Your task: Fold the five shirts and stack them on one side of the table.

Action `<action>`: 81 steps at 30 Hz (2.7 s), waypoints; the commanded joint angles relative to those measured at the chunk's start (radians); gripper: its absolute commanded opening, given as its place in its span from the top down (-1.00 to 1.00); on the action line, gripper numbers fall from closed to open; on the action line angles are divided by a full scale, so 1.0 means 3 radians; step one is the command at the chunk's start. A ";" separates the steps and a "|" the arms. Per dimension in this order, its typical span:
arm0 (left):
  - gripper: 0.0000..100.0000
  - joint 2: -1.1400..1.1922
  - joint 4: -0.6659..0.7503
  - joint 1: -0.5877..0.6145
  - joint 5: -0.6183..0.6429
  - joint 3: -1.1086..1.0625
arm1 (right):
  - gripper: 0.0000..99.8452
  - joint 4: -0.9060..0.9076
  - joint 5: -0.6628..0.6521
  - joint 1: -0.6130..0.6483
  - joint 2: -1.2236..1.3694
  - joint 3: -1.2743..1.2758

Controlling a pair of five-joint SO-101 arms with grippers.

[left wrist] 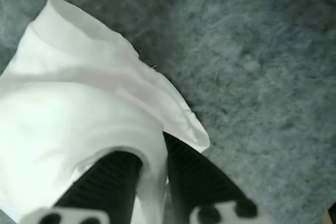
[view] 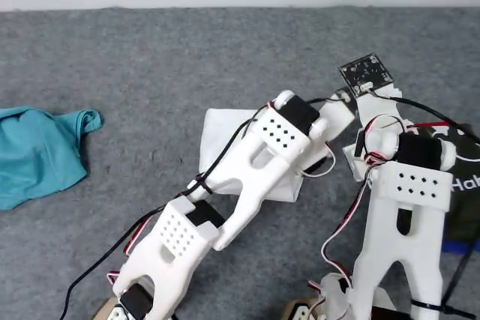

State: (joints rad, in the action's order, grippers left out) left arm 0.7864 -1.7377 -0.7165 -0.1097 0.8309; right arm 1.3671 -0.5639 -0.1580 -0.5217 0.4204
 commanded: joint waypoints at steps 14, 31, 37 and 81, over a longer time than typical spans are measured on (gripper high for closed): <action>0.52 -0.0046 0.0005 0.0419 0.0031 0.0534 | 0.69 0.0023 0.0020 -0.0013 -0.0095 -0.0015; 0.52 -0.0036 -0.0051 0.1657 0.0005 0.0381 | 0.69 0.0038 0.0256 0.0806 -0.0095 0.0036; 0.52 -0.0026 0.0138 0.1867 0.0005 -0.0187 | 0.69 -0.0182 0.0358 0.1931 -0.0090 0.0056; 0.53 -0.0164 0.0445 0.2348 0.0026 -0.0555 | 0.69 -0.0923 0.1197 0.2284 0.2207 -0.0951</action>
State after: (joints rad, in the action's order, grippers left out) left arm 0.8094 -1.6057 -0.0169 -0.1066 0.6559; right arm 1.1400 -0.2125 0.5217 0.1197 0.1795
